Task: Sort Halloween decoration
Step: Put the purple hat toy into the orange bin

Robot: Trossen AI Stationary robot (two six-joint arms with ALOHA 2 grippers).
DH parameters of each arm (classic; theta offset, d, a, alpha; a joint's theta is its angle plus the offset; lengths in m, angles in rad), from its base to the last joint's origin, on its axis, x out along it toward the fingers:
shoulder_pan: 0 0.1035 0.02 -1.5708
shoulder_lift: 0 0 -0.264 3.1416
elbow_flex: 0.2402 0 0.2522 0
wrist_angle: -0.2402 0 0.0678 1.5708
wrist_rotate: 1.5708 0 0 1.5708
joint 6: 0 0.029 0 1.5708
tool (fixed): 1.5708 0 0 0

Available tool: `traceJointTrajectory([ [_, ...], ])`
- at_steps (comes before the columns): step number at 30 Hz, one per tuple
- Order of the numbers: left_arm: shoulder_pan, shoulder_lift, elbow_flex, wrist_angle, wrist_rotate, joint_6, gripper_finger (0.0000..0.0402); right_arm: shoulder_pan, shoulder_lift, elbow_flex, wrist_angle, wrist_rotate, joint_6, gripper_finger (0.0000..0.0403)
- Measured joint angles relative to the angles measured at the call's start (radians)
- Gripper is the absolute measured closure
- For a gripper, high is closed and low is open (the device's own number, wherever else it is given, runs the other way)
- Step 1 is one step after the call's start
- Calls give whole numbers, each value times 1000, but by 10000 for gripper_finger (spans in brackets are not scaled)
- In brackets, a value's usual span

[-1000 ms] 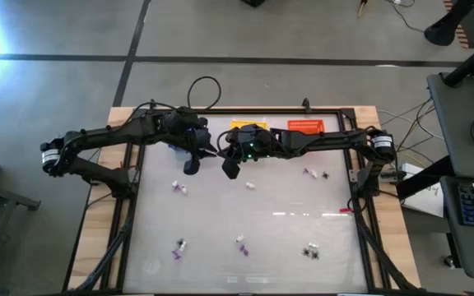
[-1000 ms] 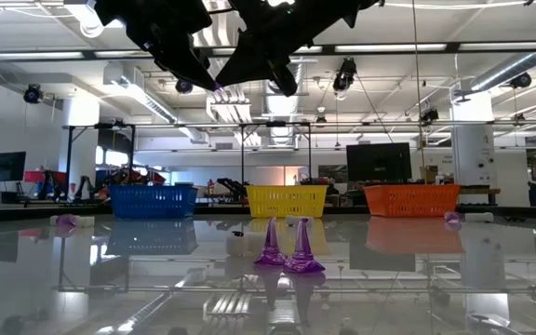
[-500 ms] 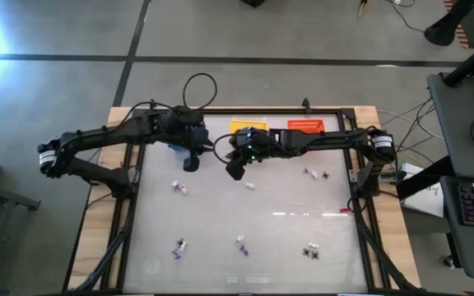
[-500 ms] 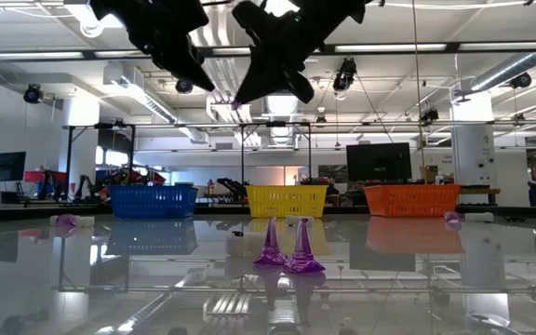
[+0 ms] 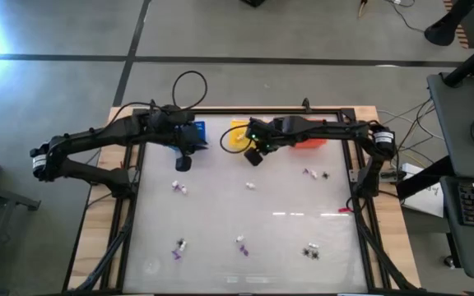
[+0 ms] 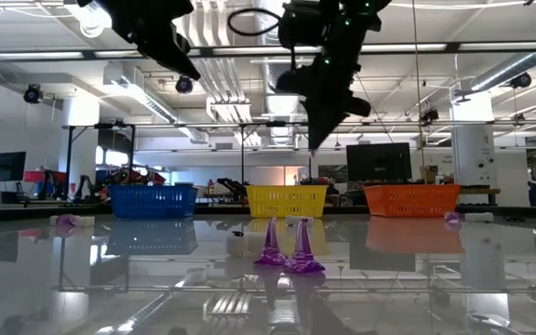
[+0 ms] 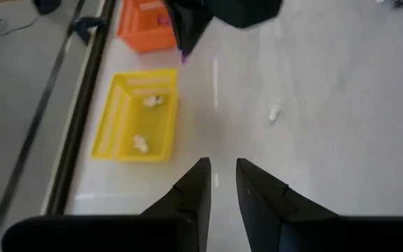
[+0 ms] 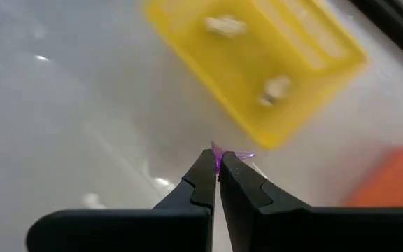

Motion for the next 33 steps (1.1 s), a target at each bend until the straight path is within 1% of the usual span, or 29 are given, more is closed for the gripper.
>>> traceJointTrajectory([
  [3, 0, -18, 0, -33, -28, 13, 350, -32, -4, 0, -53, 29, 1, 394],
  [9, 0, -41, 0, -76, -28, 14, 350, -107, -26, 0, -154, 49, 7, 394],
  [12, 0, -49, 0, -99, -28, 14, 350, -143, -39, 0, -237, 95, 17, 394],
  [14, 0, -52, 0, -115, -28, 14, 350, -167, -48, -1, -298, 107, 17, 394],
  [16, 0, -52, 0, -131, -28, 14, 350, -192, -56, -2, -338, 107, 16, 394],
  [22, 0, -53, 0, -144, -28, 15, 350, -264, -60, -9, -388, 86, -2, 394],
  [28, 0, -54, 0, -144, -30, 15, 350, -331, -61, -70, -405, 70, -2, 394],
  [31, 0, -54, 0, -144, -75, 12, 350, -350, -61, -109, -405, 68, -2, 394],
  [33, 0, -54, 0, -144, -120, 8, 350, -355, -61, -130, -405, 48, -16, 393],
])
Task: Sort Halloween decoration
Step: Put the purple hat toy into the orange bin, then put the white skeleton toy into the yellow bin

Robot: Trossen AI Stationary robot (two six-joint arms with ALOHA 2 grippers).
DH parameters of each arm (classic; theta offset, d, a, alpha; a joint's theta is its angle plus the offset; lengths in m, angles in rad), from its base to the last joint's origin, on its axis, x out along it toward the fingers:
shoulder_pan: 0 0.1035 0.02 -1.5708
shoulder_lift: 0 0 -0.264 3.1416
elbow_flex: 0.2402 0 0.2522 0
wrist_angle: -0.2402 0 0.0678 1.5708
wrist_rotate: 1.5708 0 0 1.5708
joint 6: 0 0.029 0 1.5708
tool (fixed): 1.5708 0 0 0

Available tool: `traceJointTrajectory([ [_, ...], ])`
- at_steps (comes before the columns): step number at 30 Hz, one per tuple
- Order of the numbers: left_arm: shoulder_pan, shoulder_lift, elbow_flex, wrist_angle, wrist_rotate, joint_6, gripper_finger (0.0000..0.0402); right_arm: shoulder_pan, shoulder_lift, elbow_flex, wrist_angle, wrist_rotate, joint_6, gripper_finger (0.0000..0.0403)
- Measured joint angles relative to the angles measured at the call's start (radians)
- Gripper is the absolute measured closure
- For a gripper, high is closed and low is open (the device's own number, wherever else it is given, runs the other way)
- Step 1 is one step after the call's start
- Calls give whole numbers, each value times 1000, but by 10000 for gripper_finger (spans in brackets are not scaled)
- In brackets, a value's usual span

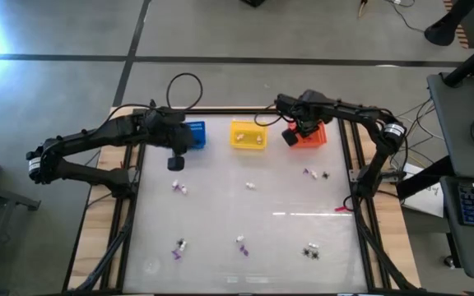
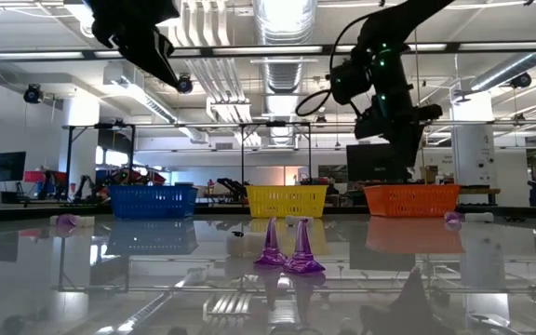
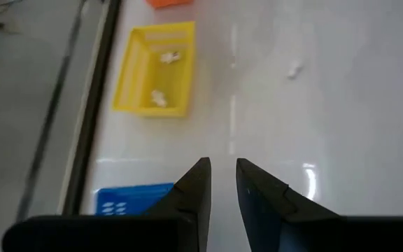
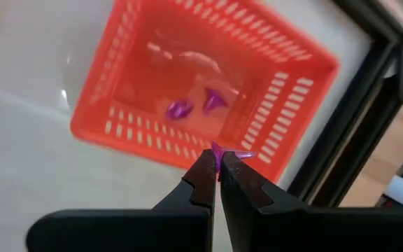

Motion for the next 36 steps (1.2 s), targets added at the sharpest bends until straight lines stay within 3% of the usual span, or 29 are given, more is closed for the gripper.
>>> traceJointTrajectory([
  [5, 0, -3, 0, 0, -59, -1, 350, 0, 0, -19, 12, -11, -51, 374],
  [12, 0, -4, 0, 1, -62, -23, 350, 0, 0, -19, 12, 52, -66, 309],
  [19, 0, -4, 0, 5, -110, -28, 350, 6, -13, -19, -60, -78, -50, 271],
  [27, 0, -4, 0, 5, -124, -30, 350, 87, -97, -20, -167, -112, 63, 262],
  [36, 0, -17, 0, 3, -124, -30, 350, 188, -178, -150, -42, -226, 118, 272],
])
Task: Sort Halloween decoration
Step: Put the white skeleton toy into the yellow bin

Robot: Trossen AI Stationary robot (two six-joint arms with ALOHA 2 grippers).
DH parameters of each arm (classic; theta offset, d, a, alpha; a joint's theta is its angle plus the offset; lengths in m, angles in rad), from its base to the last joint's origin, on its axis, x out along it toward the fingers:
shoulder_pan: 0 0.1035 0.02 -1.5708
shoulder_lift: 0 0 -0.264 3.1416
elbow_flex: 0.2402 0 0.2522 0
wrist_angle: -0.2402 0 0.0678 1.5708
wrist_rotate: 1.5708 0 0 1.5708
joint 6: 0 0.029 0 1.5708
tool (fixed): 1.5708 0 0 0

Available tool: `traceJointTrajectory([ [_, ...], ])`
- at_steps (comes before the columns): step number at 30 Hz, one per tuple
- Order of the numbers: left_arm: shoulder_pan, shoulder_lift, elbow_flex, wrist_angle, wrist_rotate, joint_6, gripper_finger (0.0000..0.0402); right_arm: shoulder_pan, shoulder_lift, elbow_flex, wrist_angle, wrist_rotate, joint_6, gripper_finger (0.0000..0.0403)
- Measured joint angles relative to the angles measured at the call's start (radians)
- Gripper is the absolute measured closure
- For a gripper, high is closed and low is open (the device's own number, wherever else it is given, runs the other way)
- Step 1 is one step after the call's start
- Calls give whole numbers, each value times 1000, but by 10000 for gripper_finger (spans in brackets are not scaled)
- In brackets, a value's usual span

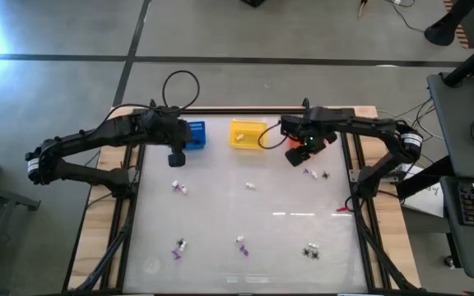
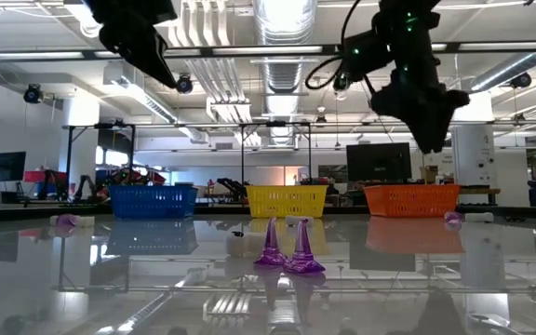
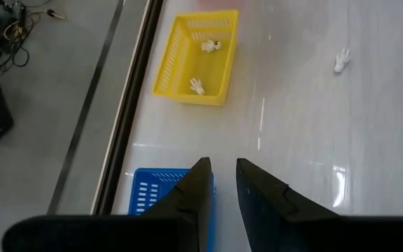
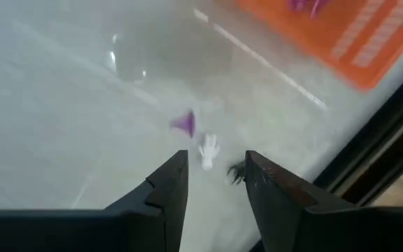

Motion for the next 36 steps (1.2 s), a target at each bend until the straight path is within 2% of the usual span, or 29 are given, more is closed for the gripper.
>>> traceJointTrajectory([
  [7, 0, -6, 0, -2, 0, 7, 350, 34, -2, -165, 32, -7, 83, 266],
  [15, 0, -6, 0, -2, 0, 7, 350, 44, -36, -335, 240, -22, 85, 266],
  [19, 0, -6, 0, -2, 1, 7, 350, 44, -53, -394, 337, -23, 80, 266],
  [28, 0, -6, 0, 2, 0, 7, 350, 44, -51, -487, 396, -48, 80, 267],
  [32, 0, -6, 0, 2, 0, 7, 350, 44, -56, -515, 446, -60, 78, 290],
  [36, 0, -5, 5, 0, 0, 7, 350, 44, -56, -515, 455, -64, 79, 342],
])
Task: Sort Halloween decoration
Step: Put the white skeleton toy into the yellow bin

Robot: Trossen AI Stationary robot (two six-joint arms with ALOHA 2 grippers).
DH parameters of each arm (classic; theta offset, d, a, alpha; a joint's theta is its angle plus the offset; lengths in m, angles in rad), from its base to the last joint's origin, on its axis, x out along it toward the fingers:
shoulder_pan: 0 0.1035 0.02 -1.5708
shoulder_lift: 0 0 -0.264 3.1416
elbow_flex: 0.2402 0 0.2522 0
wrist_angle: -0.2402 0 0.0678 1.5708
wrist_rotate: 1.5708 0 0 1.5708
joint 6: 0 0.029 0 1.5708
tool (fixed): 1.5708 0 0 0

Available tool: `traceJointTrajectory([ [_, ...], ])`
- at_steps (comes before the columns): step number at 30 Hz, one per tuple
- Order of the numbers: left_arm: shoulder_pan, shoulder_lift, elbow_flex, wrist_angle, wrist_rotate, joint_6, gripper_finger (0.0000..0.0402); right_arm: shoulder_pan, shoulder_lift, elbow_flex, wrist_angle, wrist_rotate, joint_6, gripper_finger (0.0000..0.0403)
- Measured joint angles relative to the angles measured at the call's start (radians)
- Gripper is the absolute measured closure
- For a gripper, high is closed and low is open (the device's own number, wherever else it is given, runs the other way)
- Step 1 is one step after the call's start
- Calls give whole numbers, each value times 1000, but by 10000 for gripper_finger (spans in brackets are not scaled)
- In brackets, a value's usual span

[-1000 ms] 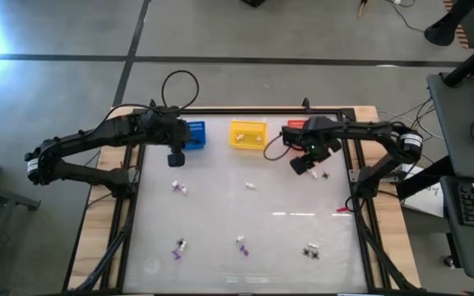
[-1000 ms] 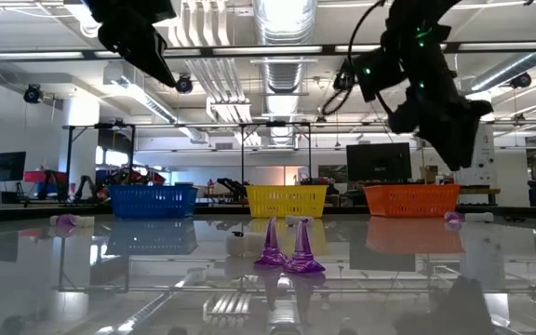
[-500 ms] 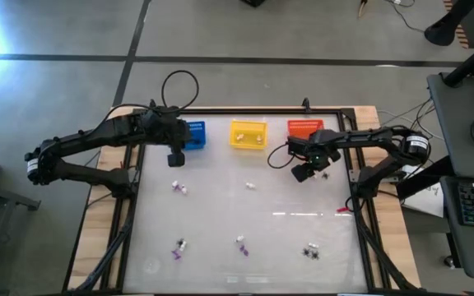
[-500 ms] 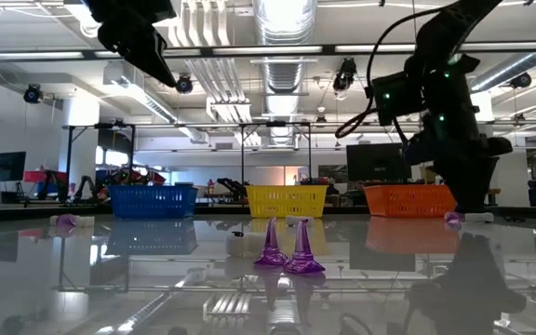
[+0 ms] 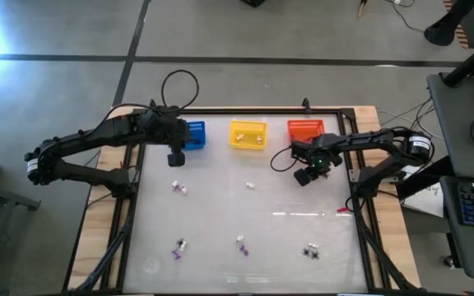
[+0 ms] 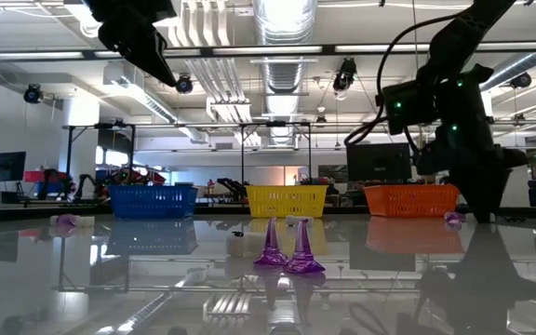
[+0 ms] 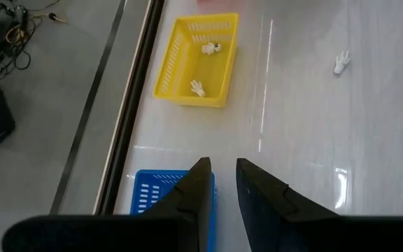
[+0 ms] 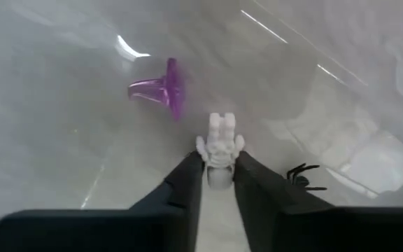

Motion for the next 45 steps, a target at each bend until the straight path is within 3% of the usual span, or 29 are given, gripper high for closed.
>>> traceJointTrajectory([
  [3, 0, 1, 21, 1, 0, 1, 350, 0, -1, 4, -6, -1, 14, 380],
  [9, 0, 1, 93, -25, -1, 4, 350, 4, -16, 36, -85, -4, 86, 387],
  [15, 14, 1, 132, -102, -2, 4, 350, 11, -133, 114, -101, 2, 169, 389],
  [21, 43, 5, 124, -100, -2, 4, 350, 9, -178, 209, 132, 72, 185, 389],
  [27, 61, 13, 121, -96, -2, 4, 350, -11, -57, 331, 358, 77, 66, 390],
  [35, 62, 13, 125, -106, -30, 4, 350, -64, 177, 552, 346, 74, -100, 390],
  [45, 62, 9, 125, -121, -45, 3, 350, -118, 313, 715, 164, 58, -243, 379],
])
